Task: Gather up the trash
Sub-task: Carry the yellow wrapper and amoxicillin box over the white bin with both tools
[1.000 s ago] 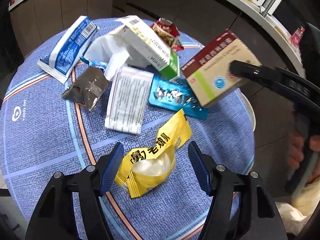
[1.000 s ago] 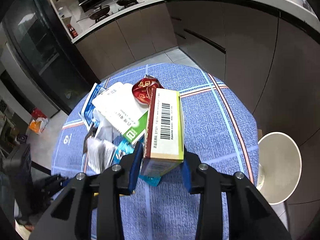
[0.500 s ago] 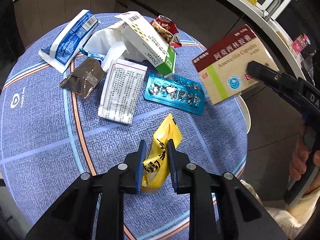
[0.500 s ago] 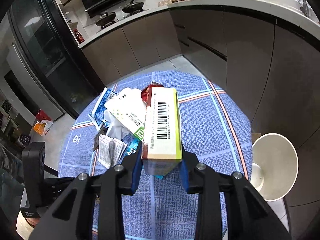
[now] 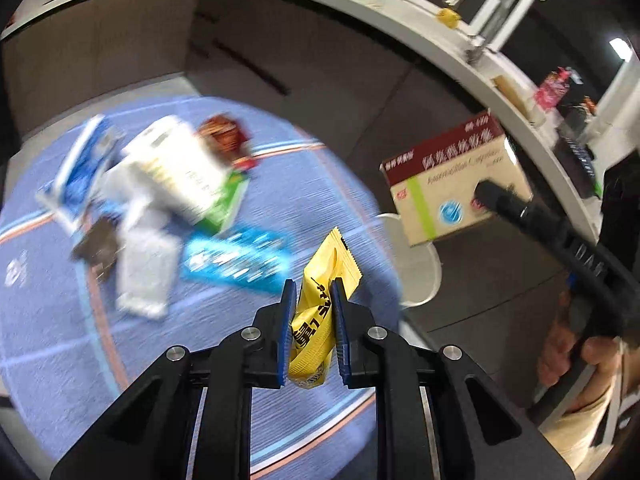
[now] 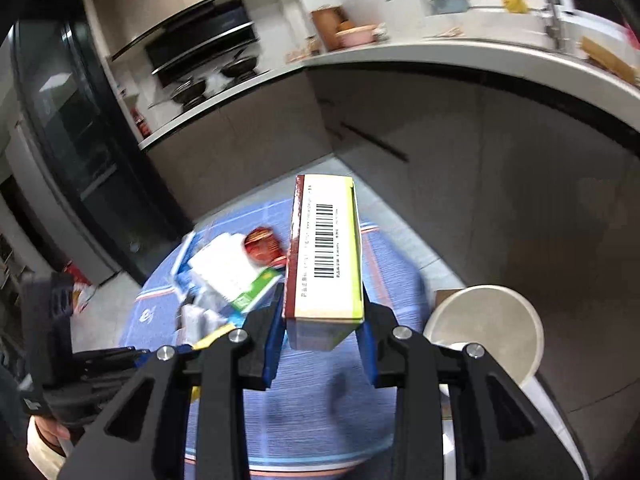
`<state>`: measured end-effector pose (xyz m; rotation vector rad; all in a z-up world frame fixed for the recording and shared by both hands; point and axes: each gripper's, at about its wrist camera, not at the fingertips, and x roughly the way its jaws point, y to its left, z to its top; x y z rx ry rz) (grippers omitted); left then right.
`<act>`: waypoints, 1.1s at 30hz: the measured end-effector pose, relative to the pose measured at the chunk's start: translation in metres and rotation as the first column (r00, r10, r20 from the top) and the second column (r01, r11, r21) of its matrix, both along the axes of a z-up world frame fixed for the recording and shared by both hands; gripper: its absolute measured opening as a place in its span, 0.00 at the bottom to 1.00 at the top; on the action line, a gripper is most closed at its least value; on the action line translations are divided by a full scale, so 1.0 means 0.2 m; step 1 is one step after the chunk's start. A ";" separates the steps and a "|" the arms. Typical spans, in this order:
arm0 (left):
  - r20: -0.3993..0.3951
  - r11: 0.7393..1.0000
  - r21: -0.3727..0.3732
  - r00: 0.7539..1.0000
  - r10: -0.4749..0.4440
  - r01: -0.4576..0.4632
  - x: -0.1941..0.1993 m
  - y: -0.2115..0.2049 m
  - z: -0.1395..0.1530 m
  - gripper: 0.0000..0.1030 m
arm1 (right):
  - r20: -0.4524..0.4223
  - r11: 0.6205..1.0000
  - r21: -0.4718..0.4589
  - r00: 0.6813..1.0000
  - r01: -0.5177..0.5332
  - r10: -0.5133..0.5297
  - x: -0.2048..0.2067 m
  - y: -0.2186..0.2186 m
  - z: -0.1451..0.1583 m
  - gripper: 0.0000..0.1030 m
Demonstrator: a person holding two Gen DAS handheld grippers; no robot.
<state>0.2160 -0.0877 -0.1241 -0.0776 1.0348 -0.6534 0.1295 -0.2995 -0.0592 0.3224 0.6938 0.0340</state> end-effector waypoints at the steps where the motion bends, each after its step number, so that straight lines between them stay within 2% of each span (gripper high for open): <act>1: 0.006 1.000 -0.010 1.000 -0.021 0.021 0.02 -0.07 0.02 0.16 | 0.002 1.000 -0.001 1.000 0.027 -0.027 -0.02 -0.06 0.00 0.31; 3: 0.016 0.998 -0.028 0.998 -0.057 0.057 0.02 -0.19 0.05 0.16 | -0.001 0.997 -0.004 0.997 0.074 -0.074 -0.05 -0.16 -0.02 0.31; 6: -0.009 0.993 -0.060 0.995 -0.102 0.102 0.05 -0.39 0.05 0.16 | -0.029 0.988 -0.012 0.988 0.155 -0.155 -0.10 -0.34 -0.10 0.31; 10: -0.039 0.985 -0.071 0.987 -0.158 0.155 0.06 -0.62 0.04 0.16 | -0.093 0.970 -0.009 0.966 0.242 -0.241 -0.11 -0.55 -0.26 0.31; 13: -0.060 0.981 -0.069 0.981 -0.187 0.182 0.12 -0.81 -0.04 0.16 | -0.136 0.960 0.002 0.951 0.281 -0.278 -0.11 -0.67 -0.42 0.32; 20: -0.145 0.975 0.028 0.966 -0.216 0.222 0.25 -1.16 -0.32 0.16 | -0.242 0.964 0.034 0.938 0.264 -0.248 0.02 -0.77 -0.81 0.32; 22: -0.161 0.973 0.054 0.964 -0.213 0.224 0.29 -1.23 -0.38 0.16 | -0.267 0.966 0.034 0.933 0.258 -0.240 0.06 -0.78 -0.87 0.32; 29: -0.194 0.968 0.113 0.960 -0.200 0.225 0.34 -1.35 -0.55 0.17 | -0.331 0.971 0.027 0.919 0.238 -0.216 0.13 -0.82 -1.04 0.32; 33: -0.170 0.959 0.137 0.960 -0.222 0.246 0.33 -1.40 -0.55 0.18 | -0.343 0.971 0.031 0.915 0.235 -0.211 0.15 -0.85 -1.07 0.33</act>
